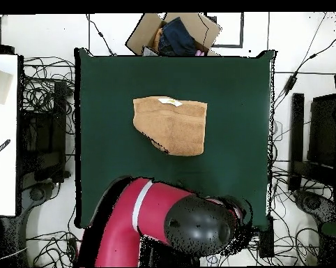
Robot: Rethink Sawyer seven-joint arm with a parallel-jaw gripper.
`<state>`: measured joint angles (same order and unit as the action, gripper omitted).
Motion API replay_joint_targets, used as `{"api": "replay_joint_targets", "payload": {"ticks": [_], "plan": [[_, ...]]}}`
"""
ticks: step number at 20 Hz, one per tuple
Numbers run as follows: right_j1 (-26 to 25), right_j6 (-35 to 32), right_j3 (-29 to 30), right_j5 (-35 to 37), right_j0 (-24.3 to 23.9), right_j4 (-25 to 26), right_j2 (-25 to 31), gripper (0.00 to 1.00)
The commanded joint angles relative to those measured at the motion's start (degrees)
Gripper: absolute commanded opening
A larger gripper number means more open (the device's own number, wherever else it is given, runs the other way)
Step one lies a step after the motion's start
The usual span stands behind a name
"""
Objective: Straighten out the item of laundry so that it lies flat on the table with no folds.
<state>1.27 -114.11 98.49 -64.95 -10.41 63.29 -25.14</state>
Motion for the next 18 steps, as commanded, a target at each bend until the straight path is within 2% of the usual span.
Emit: {"api": "replay_joint_targets", "payload": {"ticks": [1, 3, 7, 10, 13, 18], "plan": [[5.6, -30.5, 2.4, 17.0, -3.0, 4.9, 6.7, 1.00], [7.8, -29.3, 3.9, 17.7, -2.7, 3.3, 7.3, 1.00], [11.7, -31.6, 4.8, 21.0, -2.3, 5.0, 9.3, 1.00], [14.4, -33.4, 5.1, 23.1, -2.3, 7.1, 10.7, 1.00], [17.1, -38.0, 4.6, 25.4, -1.9, 10.6, 12.5, 1.00], [18.1, -41.7, 3.1, 26.6, -2.2, 14.4, 14.2, 1.00]]}}
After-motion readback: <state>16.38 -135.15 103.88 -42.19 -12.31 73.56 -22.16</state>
